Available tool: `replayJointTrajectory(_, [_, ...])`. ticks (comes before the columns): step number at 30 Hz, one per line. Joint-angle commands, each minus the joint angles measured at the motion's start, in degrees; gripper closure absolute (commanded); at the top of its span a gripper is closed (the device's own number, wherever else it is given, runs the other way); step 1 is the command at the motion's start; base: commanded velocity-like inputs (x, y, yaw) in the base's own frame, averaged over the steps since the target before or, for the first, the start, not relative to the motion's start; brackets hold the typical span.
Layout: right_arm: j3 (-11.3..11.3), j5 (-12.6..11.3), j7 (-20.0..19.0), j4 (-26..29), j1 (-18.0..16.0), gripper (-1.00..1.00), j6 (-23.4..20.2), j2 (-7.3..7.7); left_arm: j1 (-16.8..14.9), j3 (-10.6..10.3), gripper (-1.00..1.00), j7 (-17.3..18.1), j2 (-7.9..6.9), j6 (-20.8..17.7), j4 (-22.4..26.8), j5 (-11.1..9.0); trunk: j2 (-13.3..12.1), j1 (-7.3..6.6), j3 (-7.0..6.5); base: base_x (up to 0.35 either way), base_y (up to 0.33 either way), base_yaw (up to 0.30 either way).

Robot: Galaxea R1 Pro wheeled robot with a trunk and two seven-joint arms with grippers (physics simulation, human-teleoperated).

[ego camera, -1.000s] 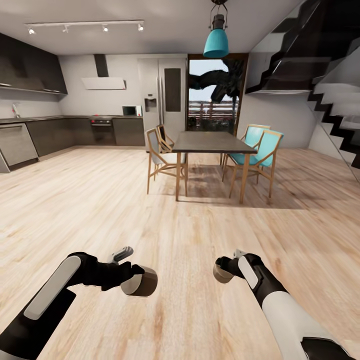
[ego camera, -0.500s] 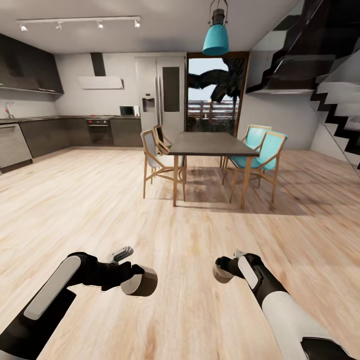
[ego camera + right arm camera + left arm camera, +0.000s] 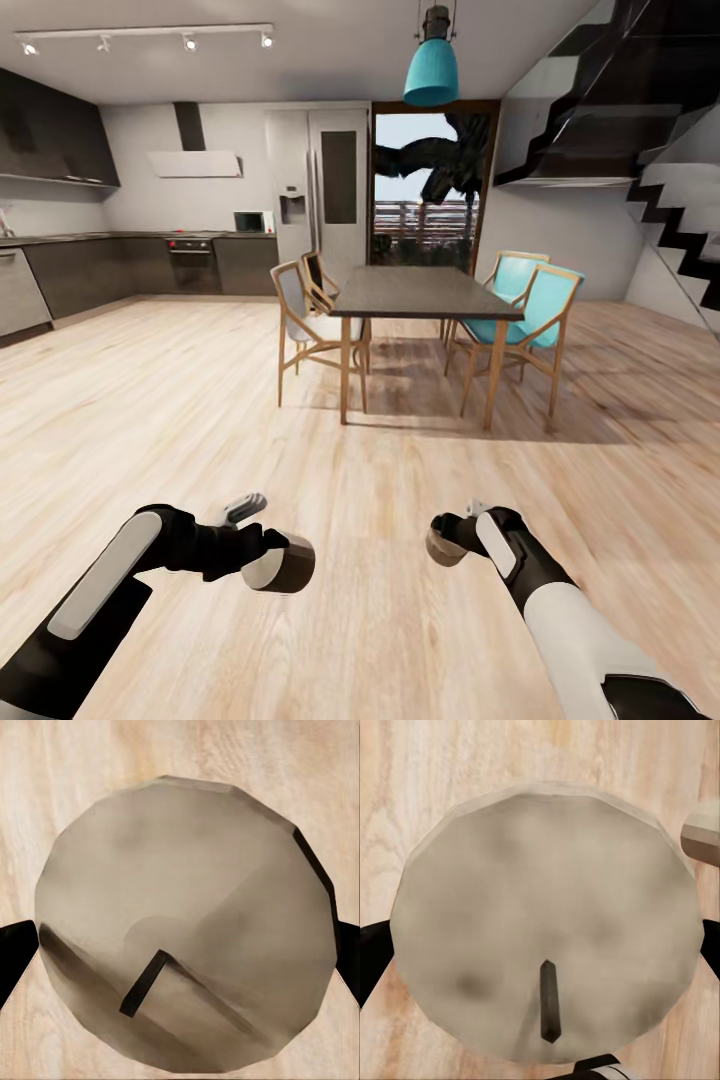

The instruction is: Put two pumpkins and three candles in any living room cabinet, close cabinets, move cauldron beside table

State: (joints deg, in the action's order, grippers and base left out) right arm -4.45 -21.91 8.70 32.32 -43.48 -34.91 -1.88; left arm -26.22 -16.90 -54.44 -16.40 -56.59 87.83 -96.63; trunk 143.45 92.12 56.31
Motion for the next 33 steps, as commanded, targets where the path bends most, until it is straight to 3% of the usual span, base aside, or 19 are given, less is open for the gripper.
replayJointTrajectory(1, [-0.2,-0.7,0.4,0.1,0.0,1.00,-0.2,-0.05,-0.1,-0.1,1.00,-0.5,-0.04,0.0,0.1,-0.6,0.0,0.02,0.06,0.314,-0.084,0.000])
replayJointTrajectory(9, [-0.1,-0.7,0.4,0.1,0.0,1.00,-0.2,-0.05,-0.1,-0.1,1.00,-0.5,-0.04,0.0,0.1,-0.6,0.0,0.02,0.03,0.269,-0.093,0.071])
replayJointTrajectory(33, [0.1,-0.7,0.5,0.1,0.0,1.00,-0.2,-0.06,-0.1,-0.1,1.00,-0.5,-0.04,0.0,0.1,-0.6,0.0,0.02,-0.50,0.007,-0.004,0.276])
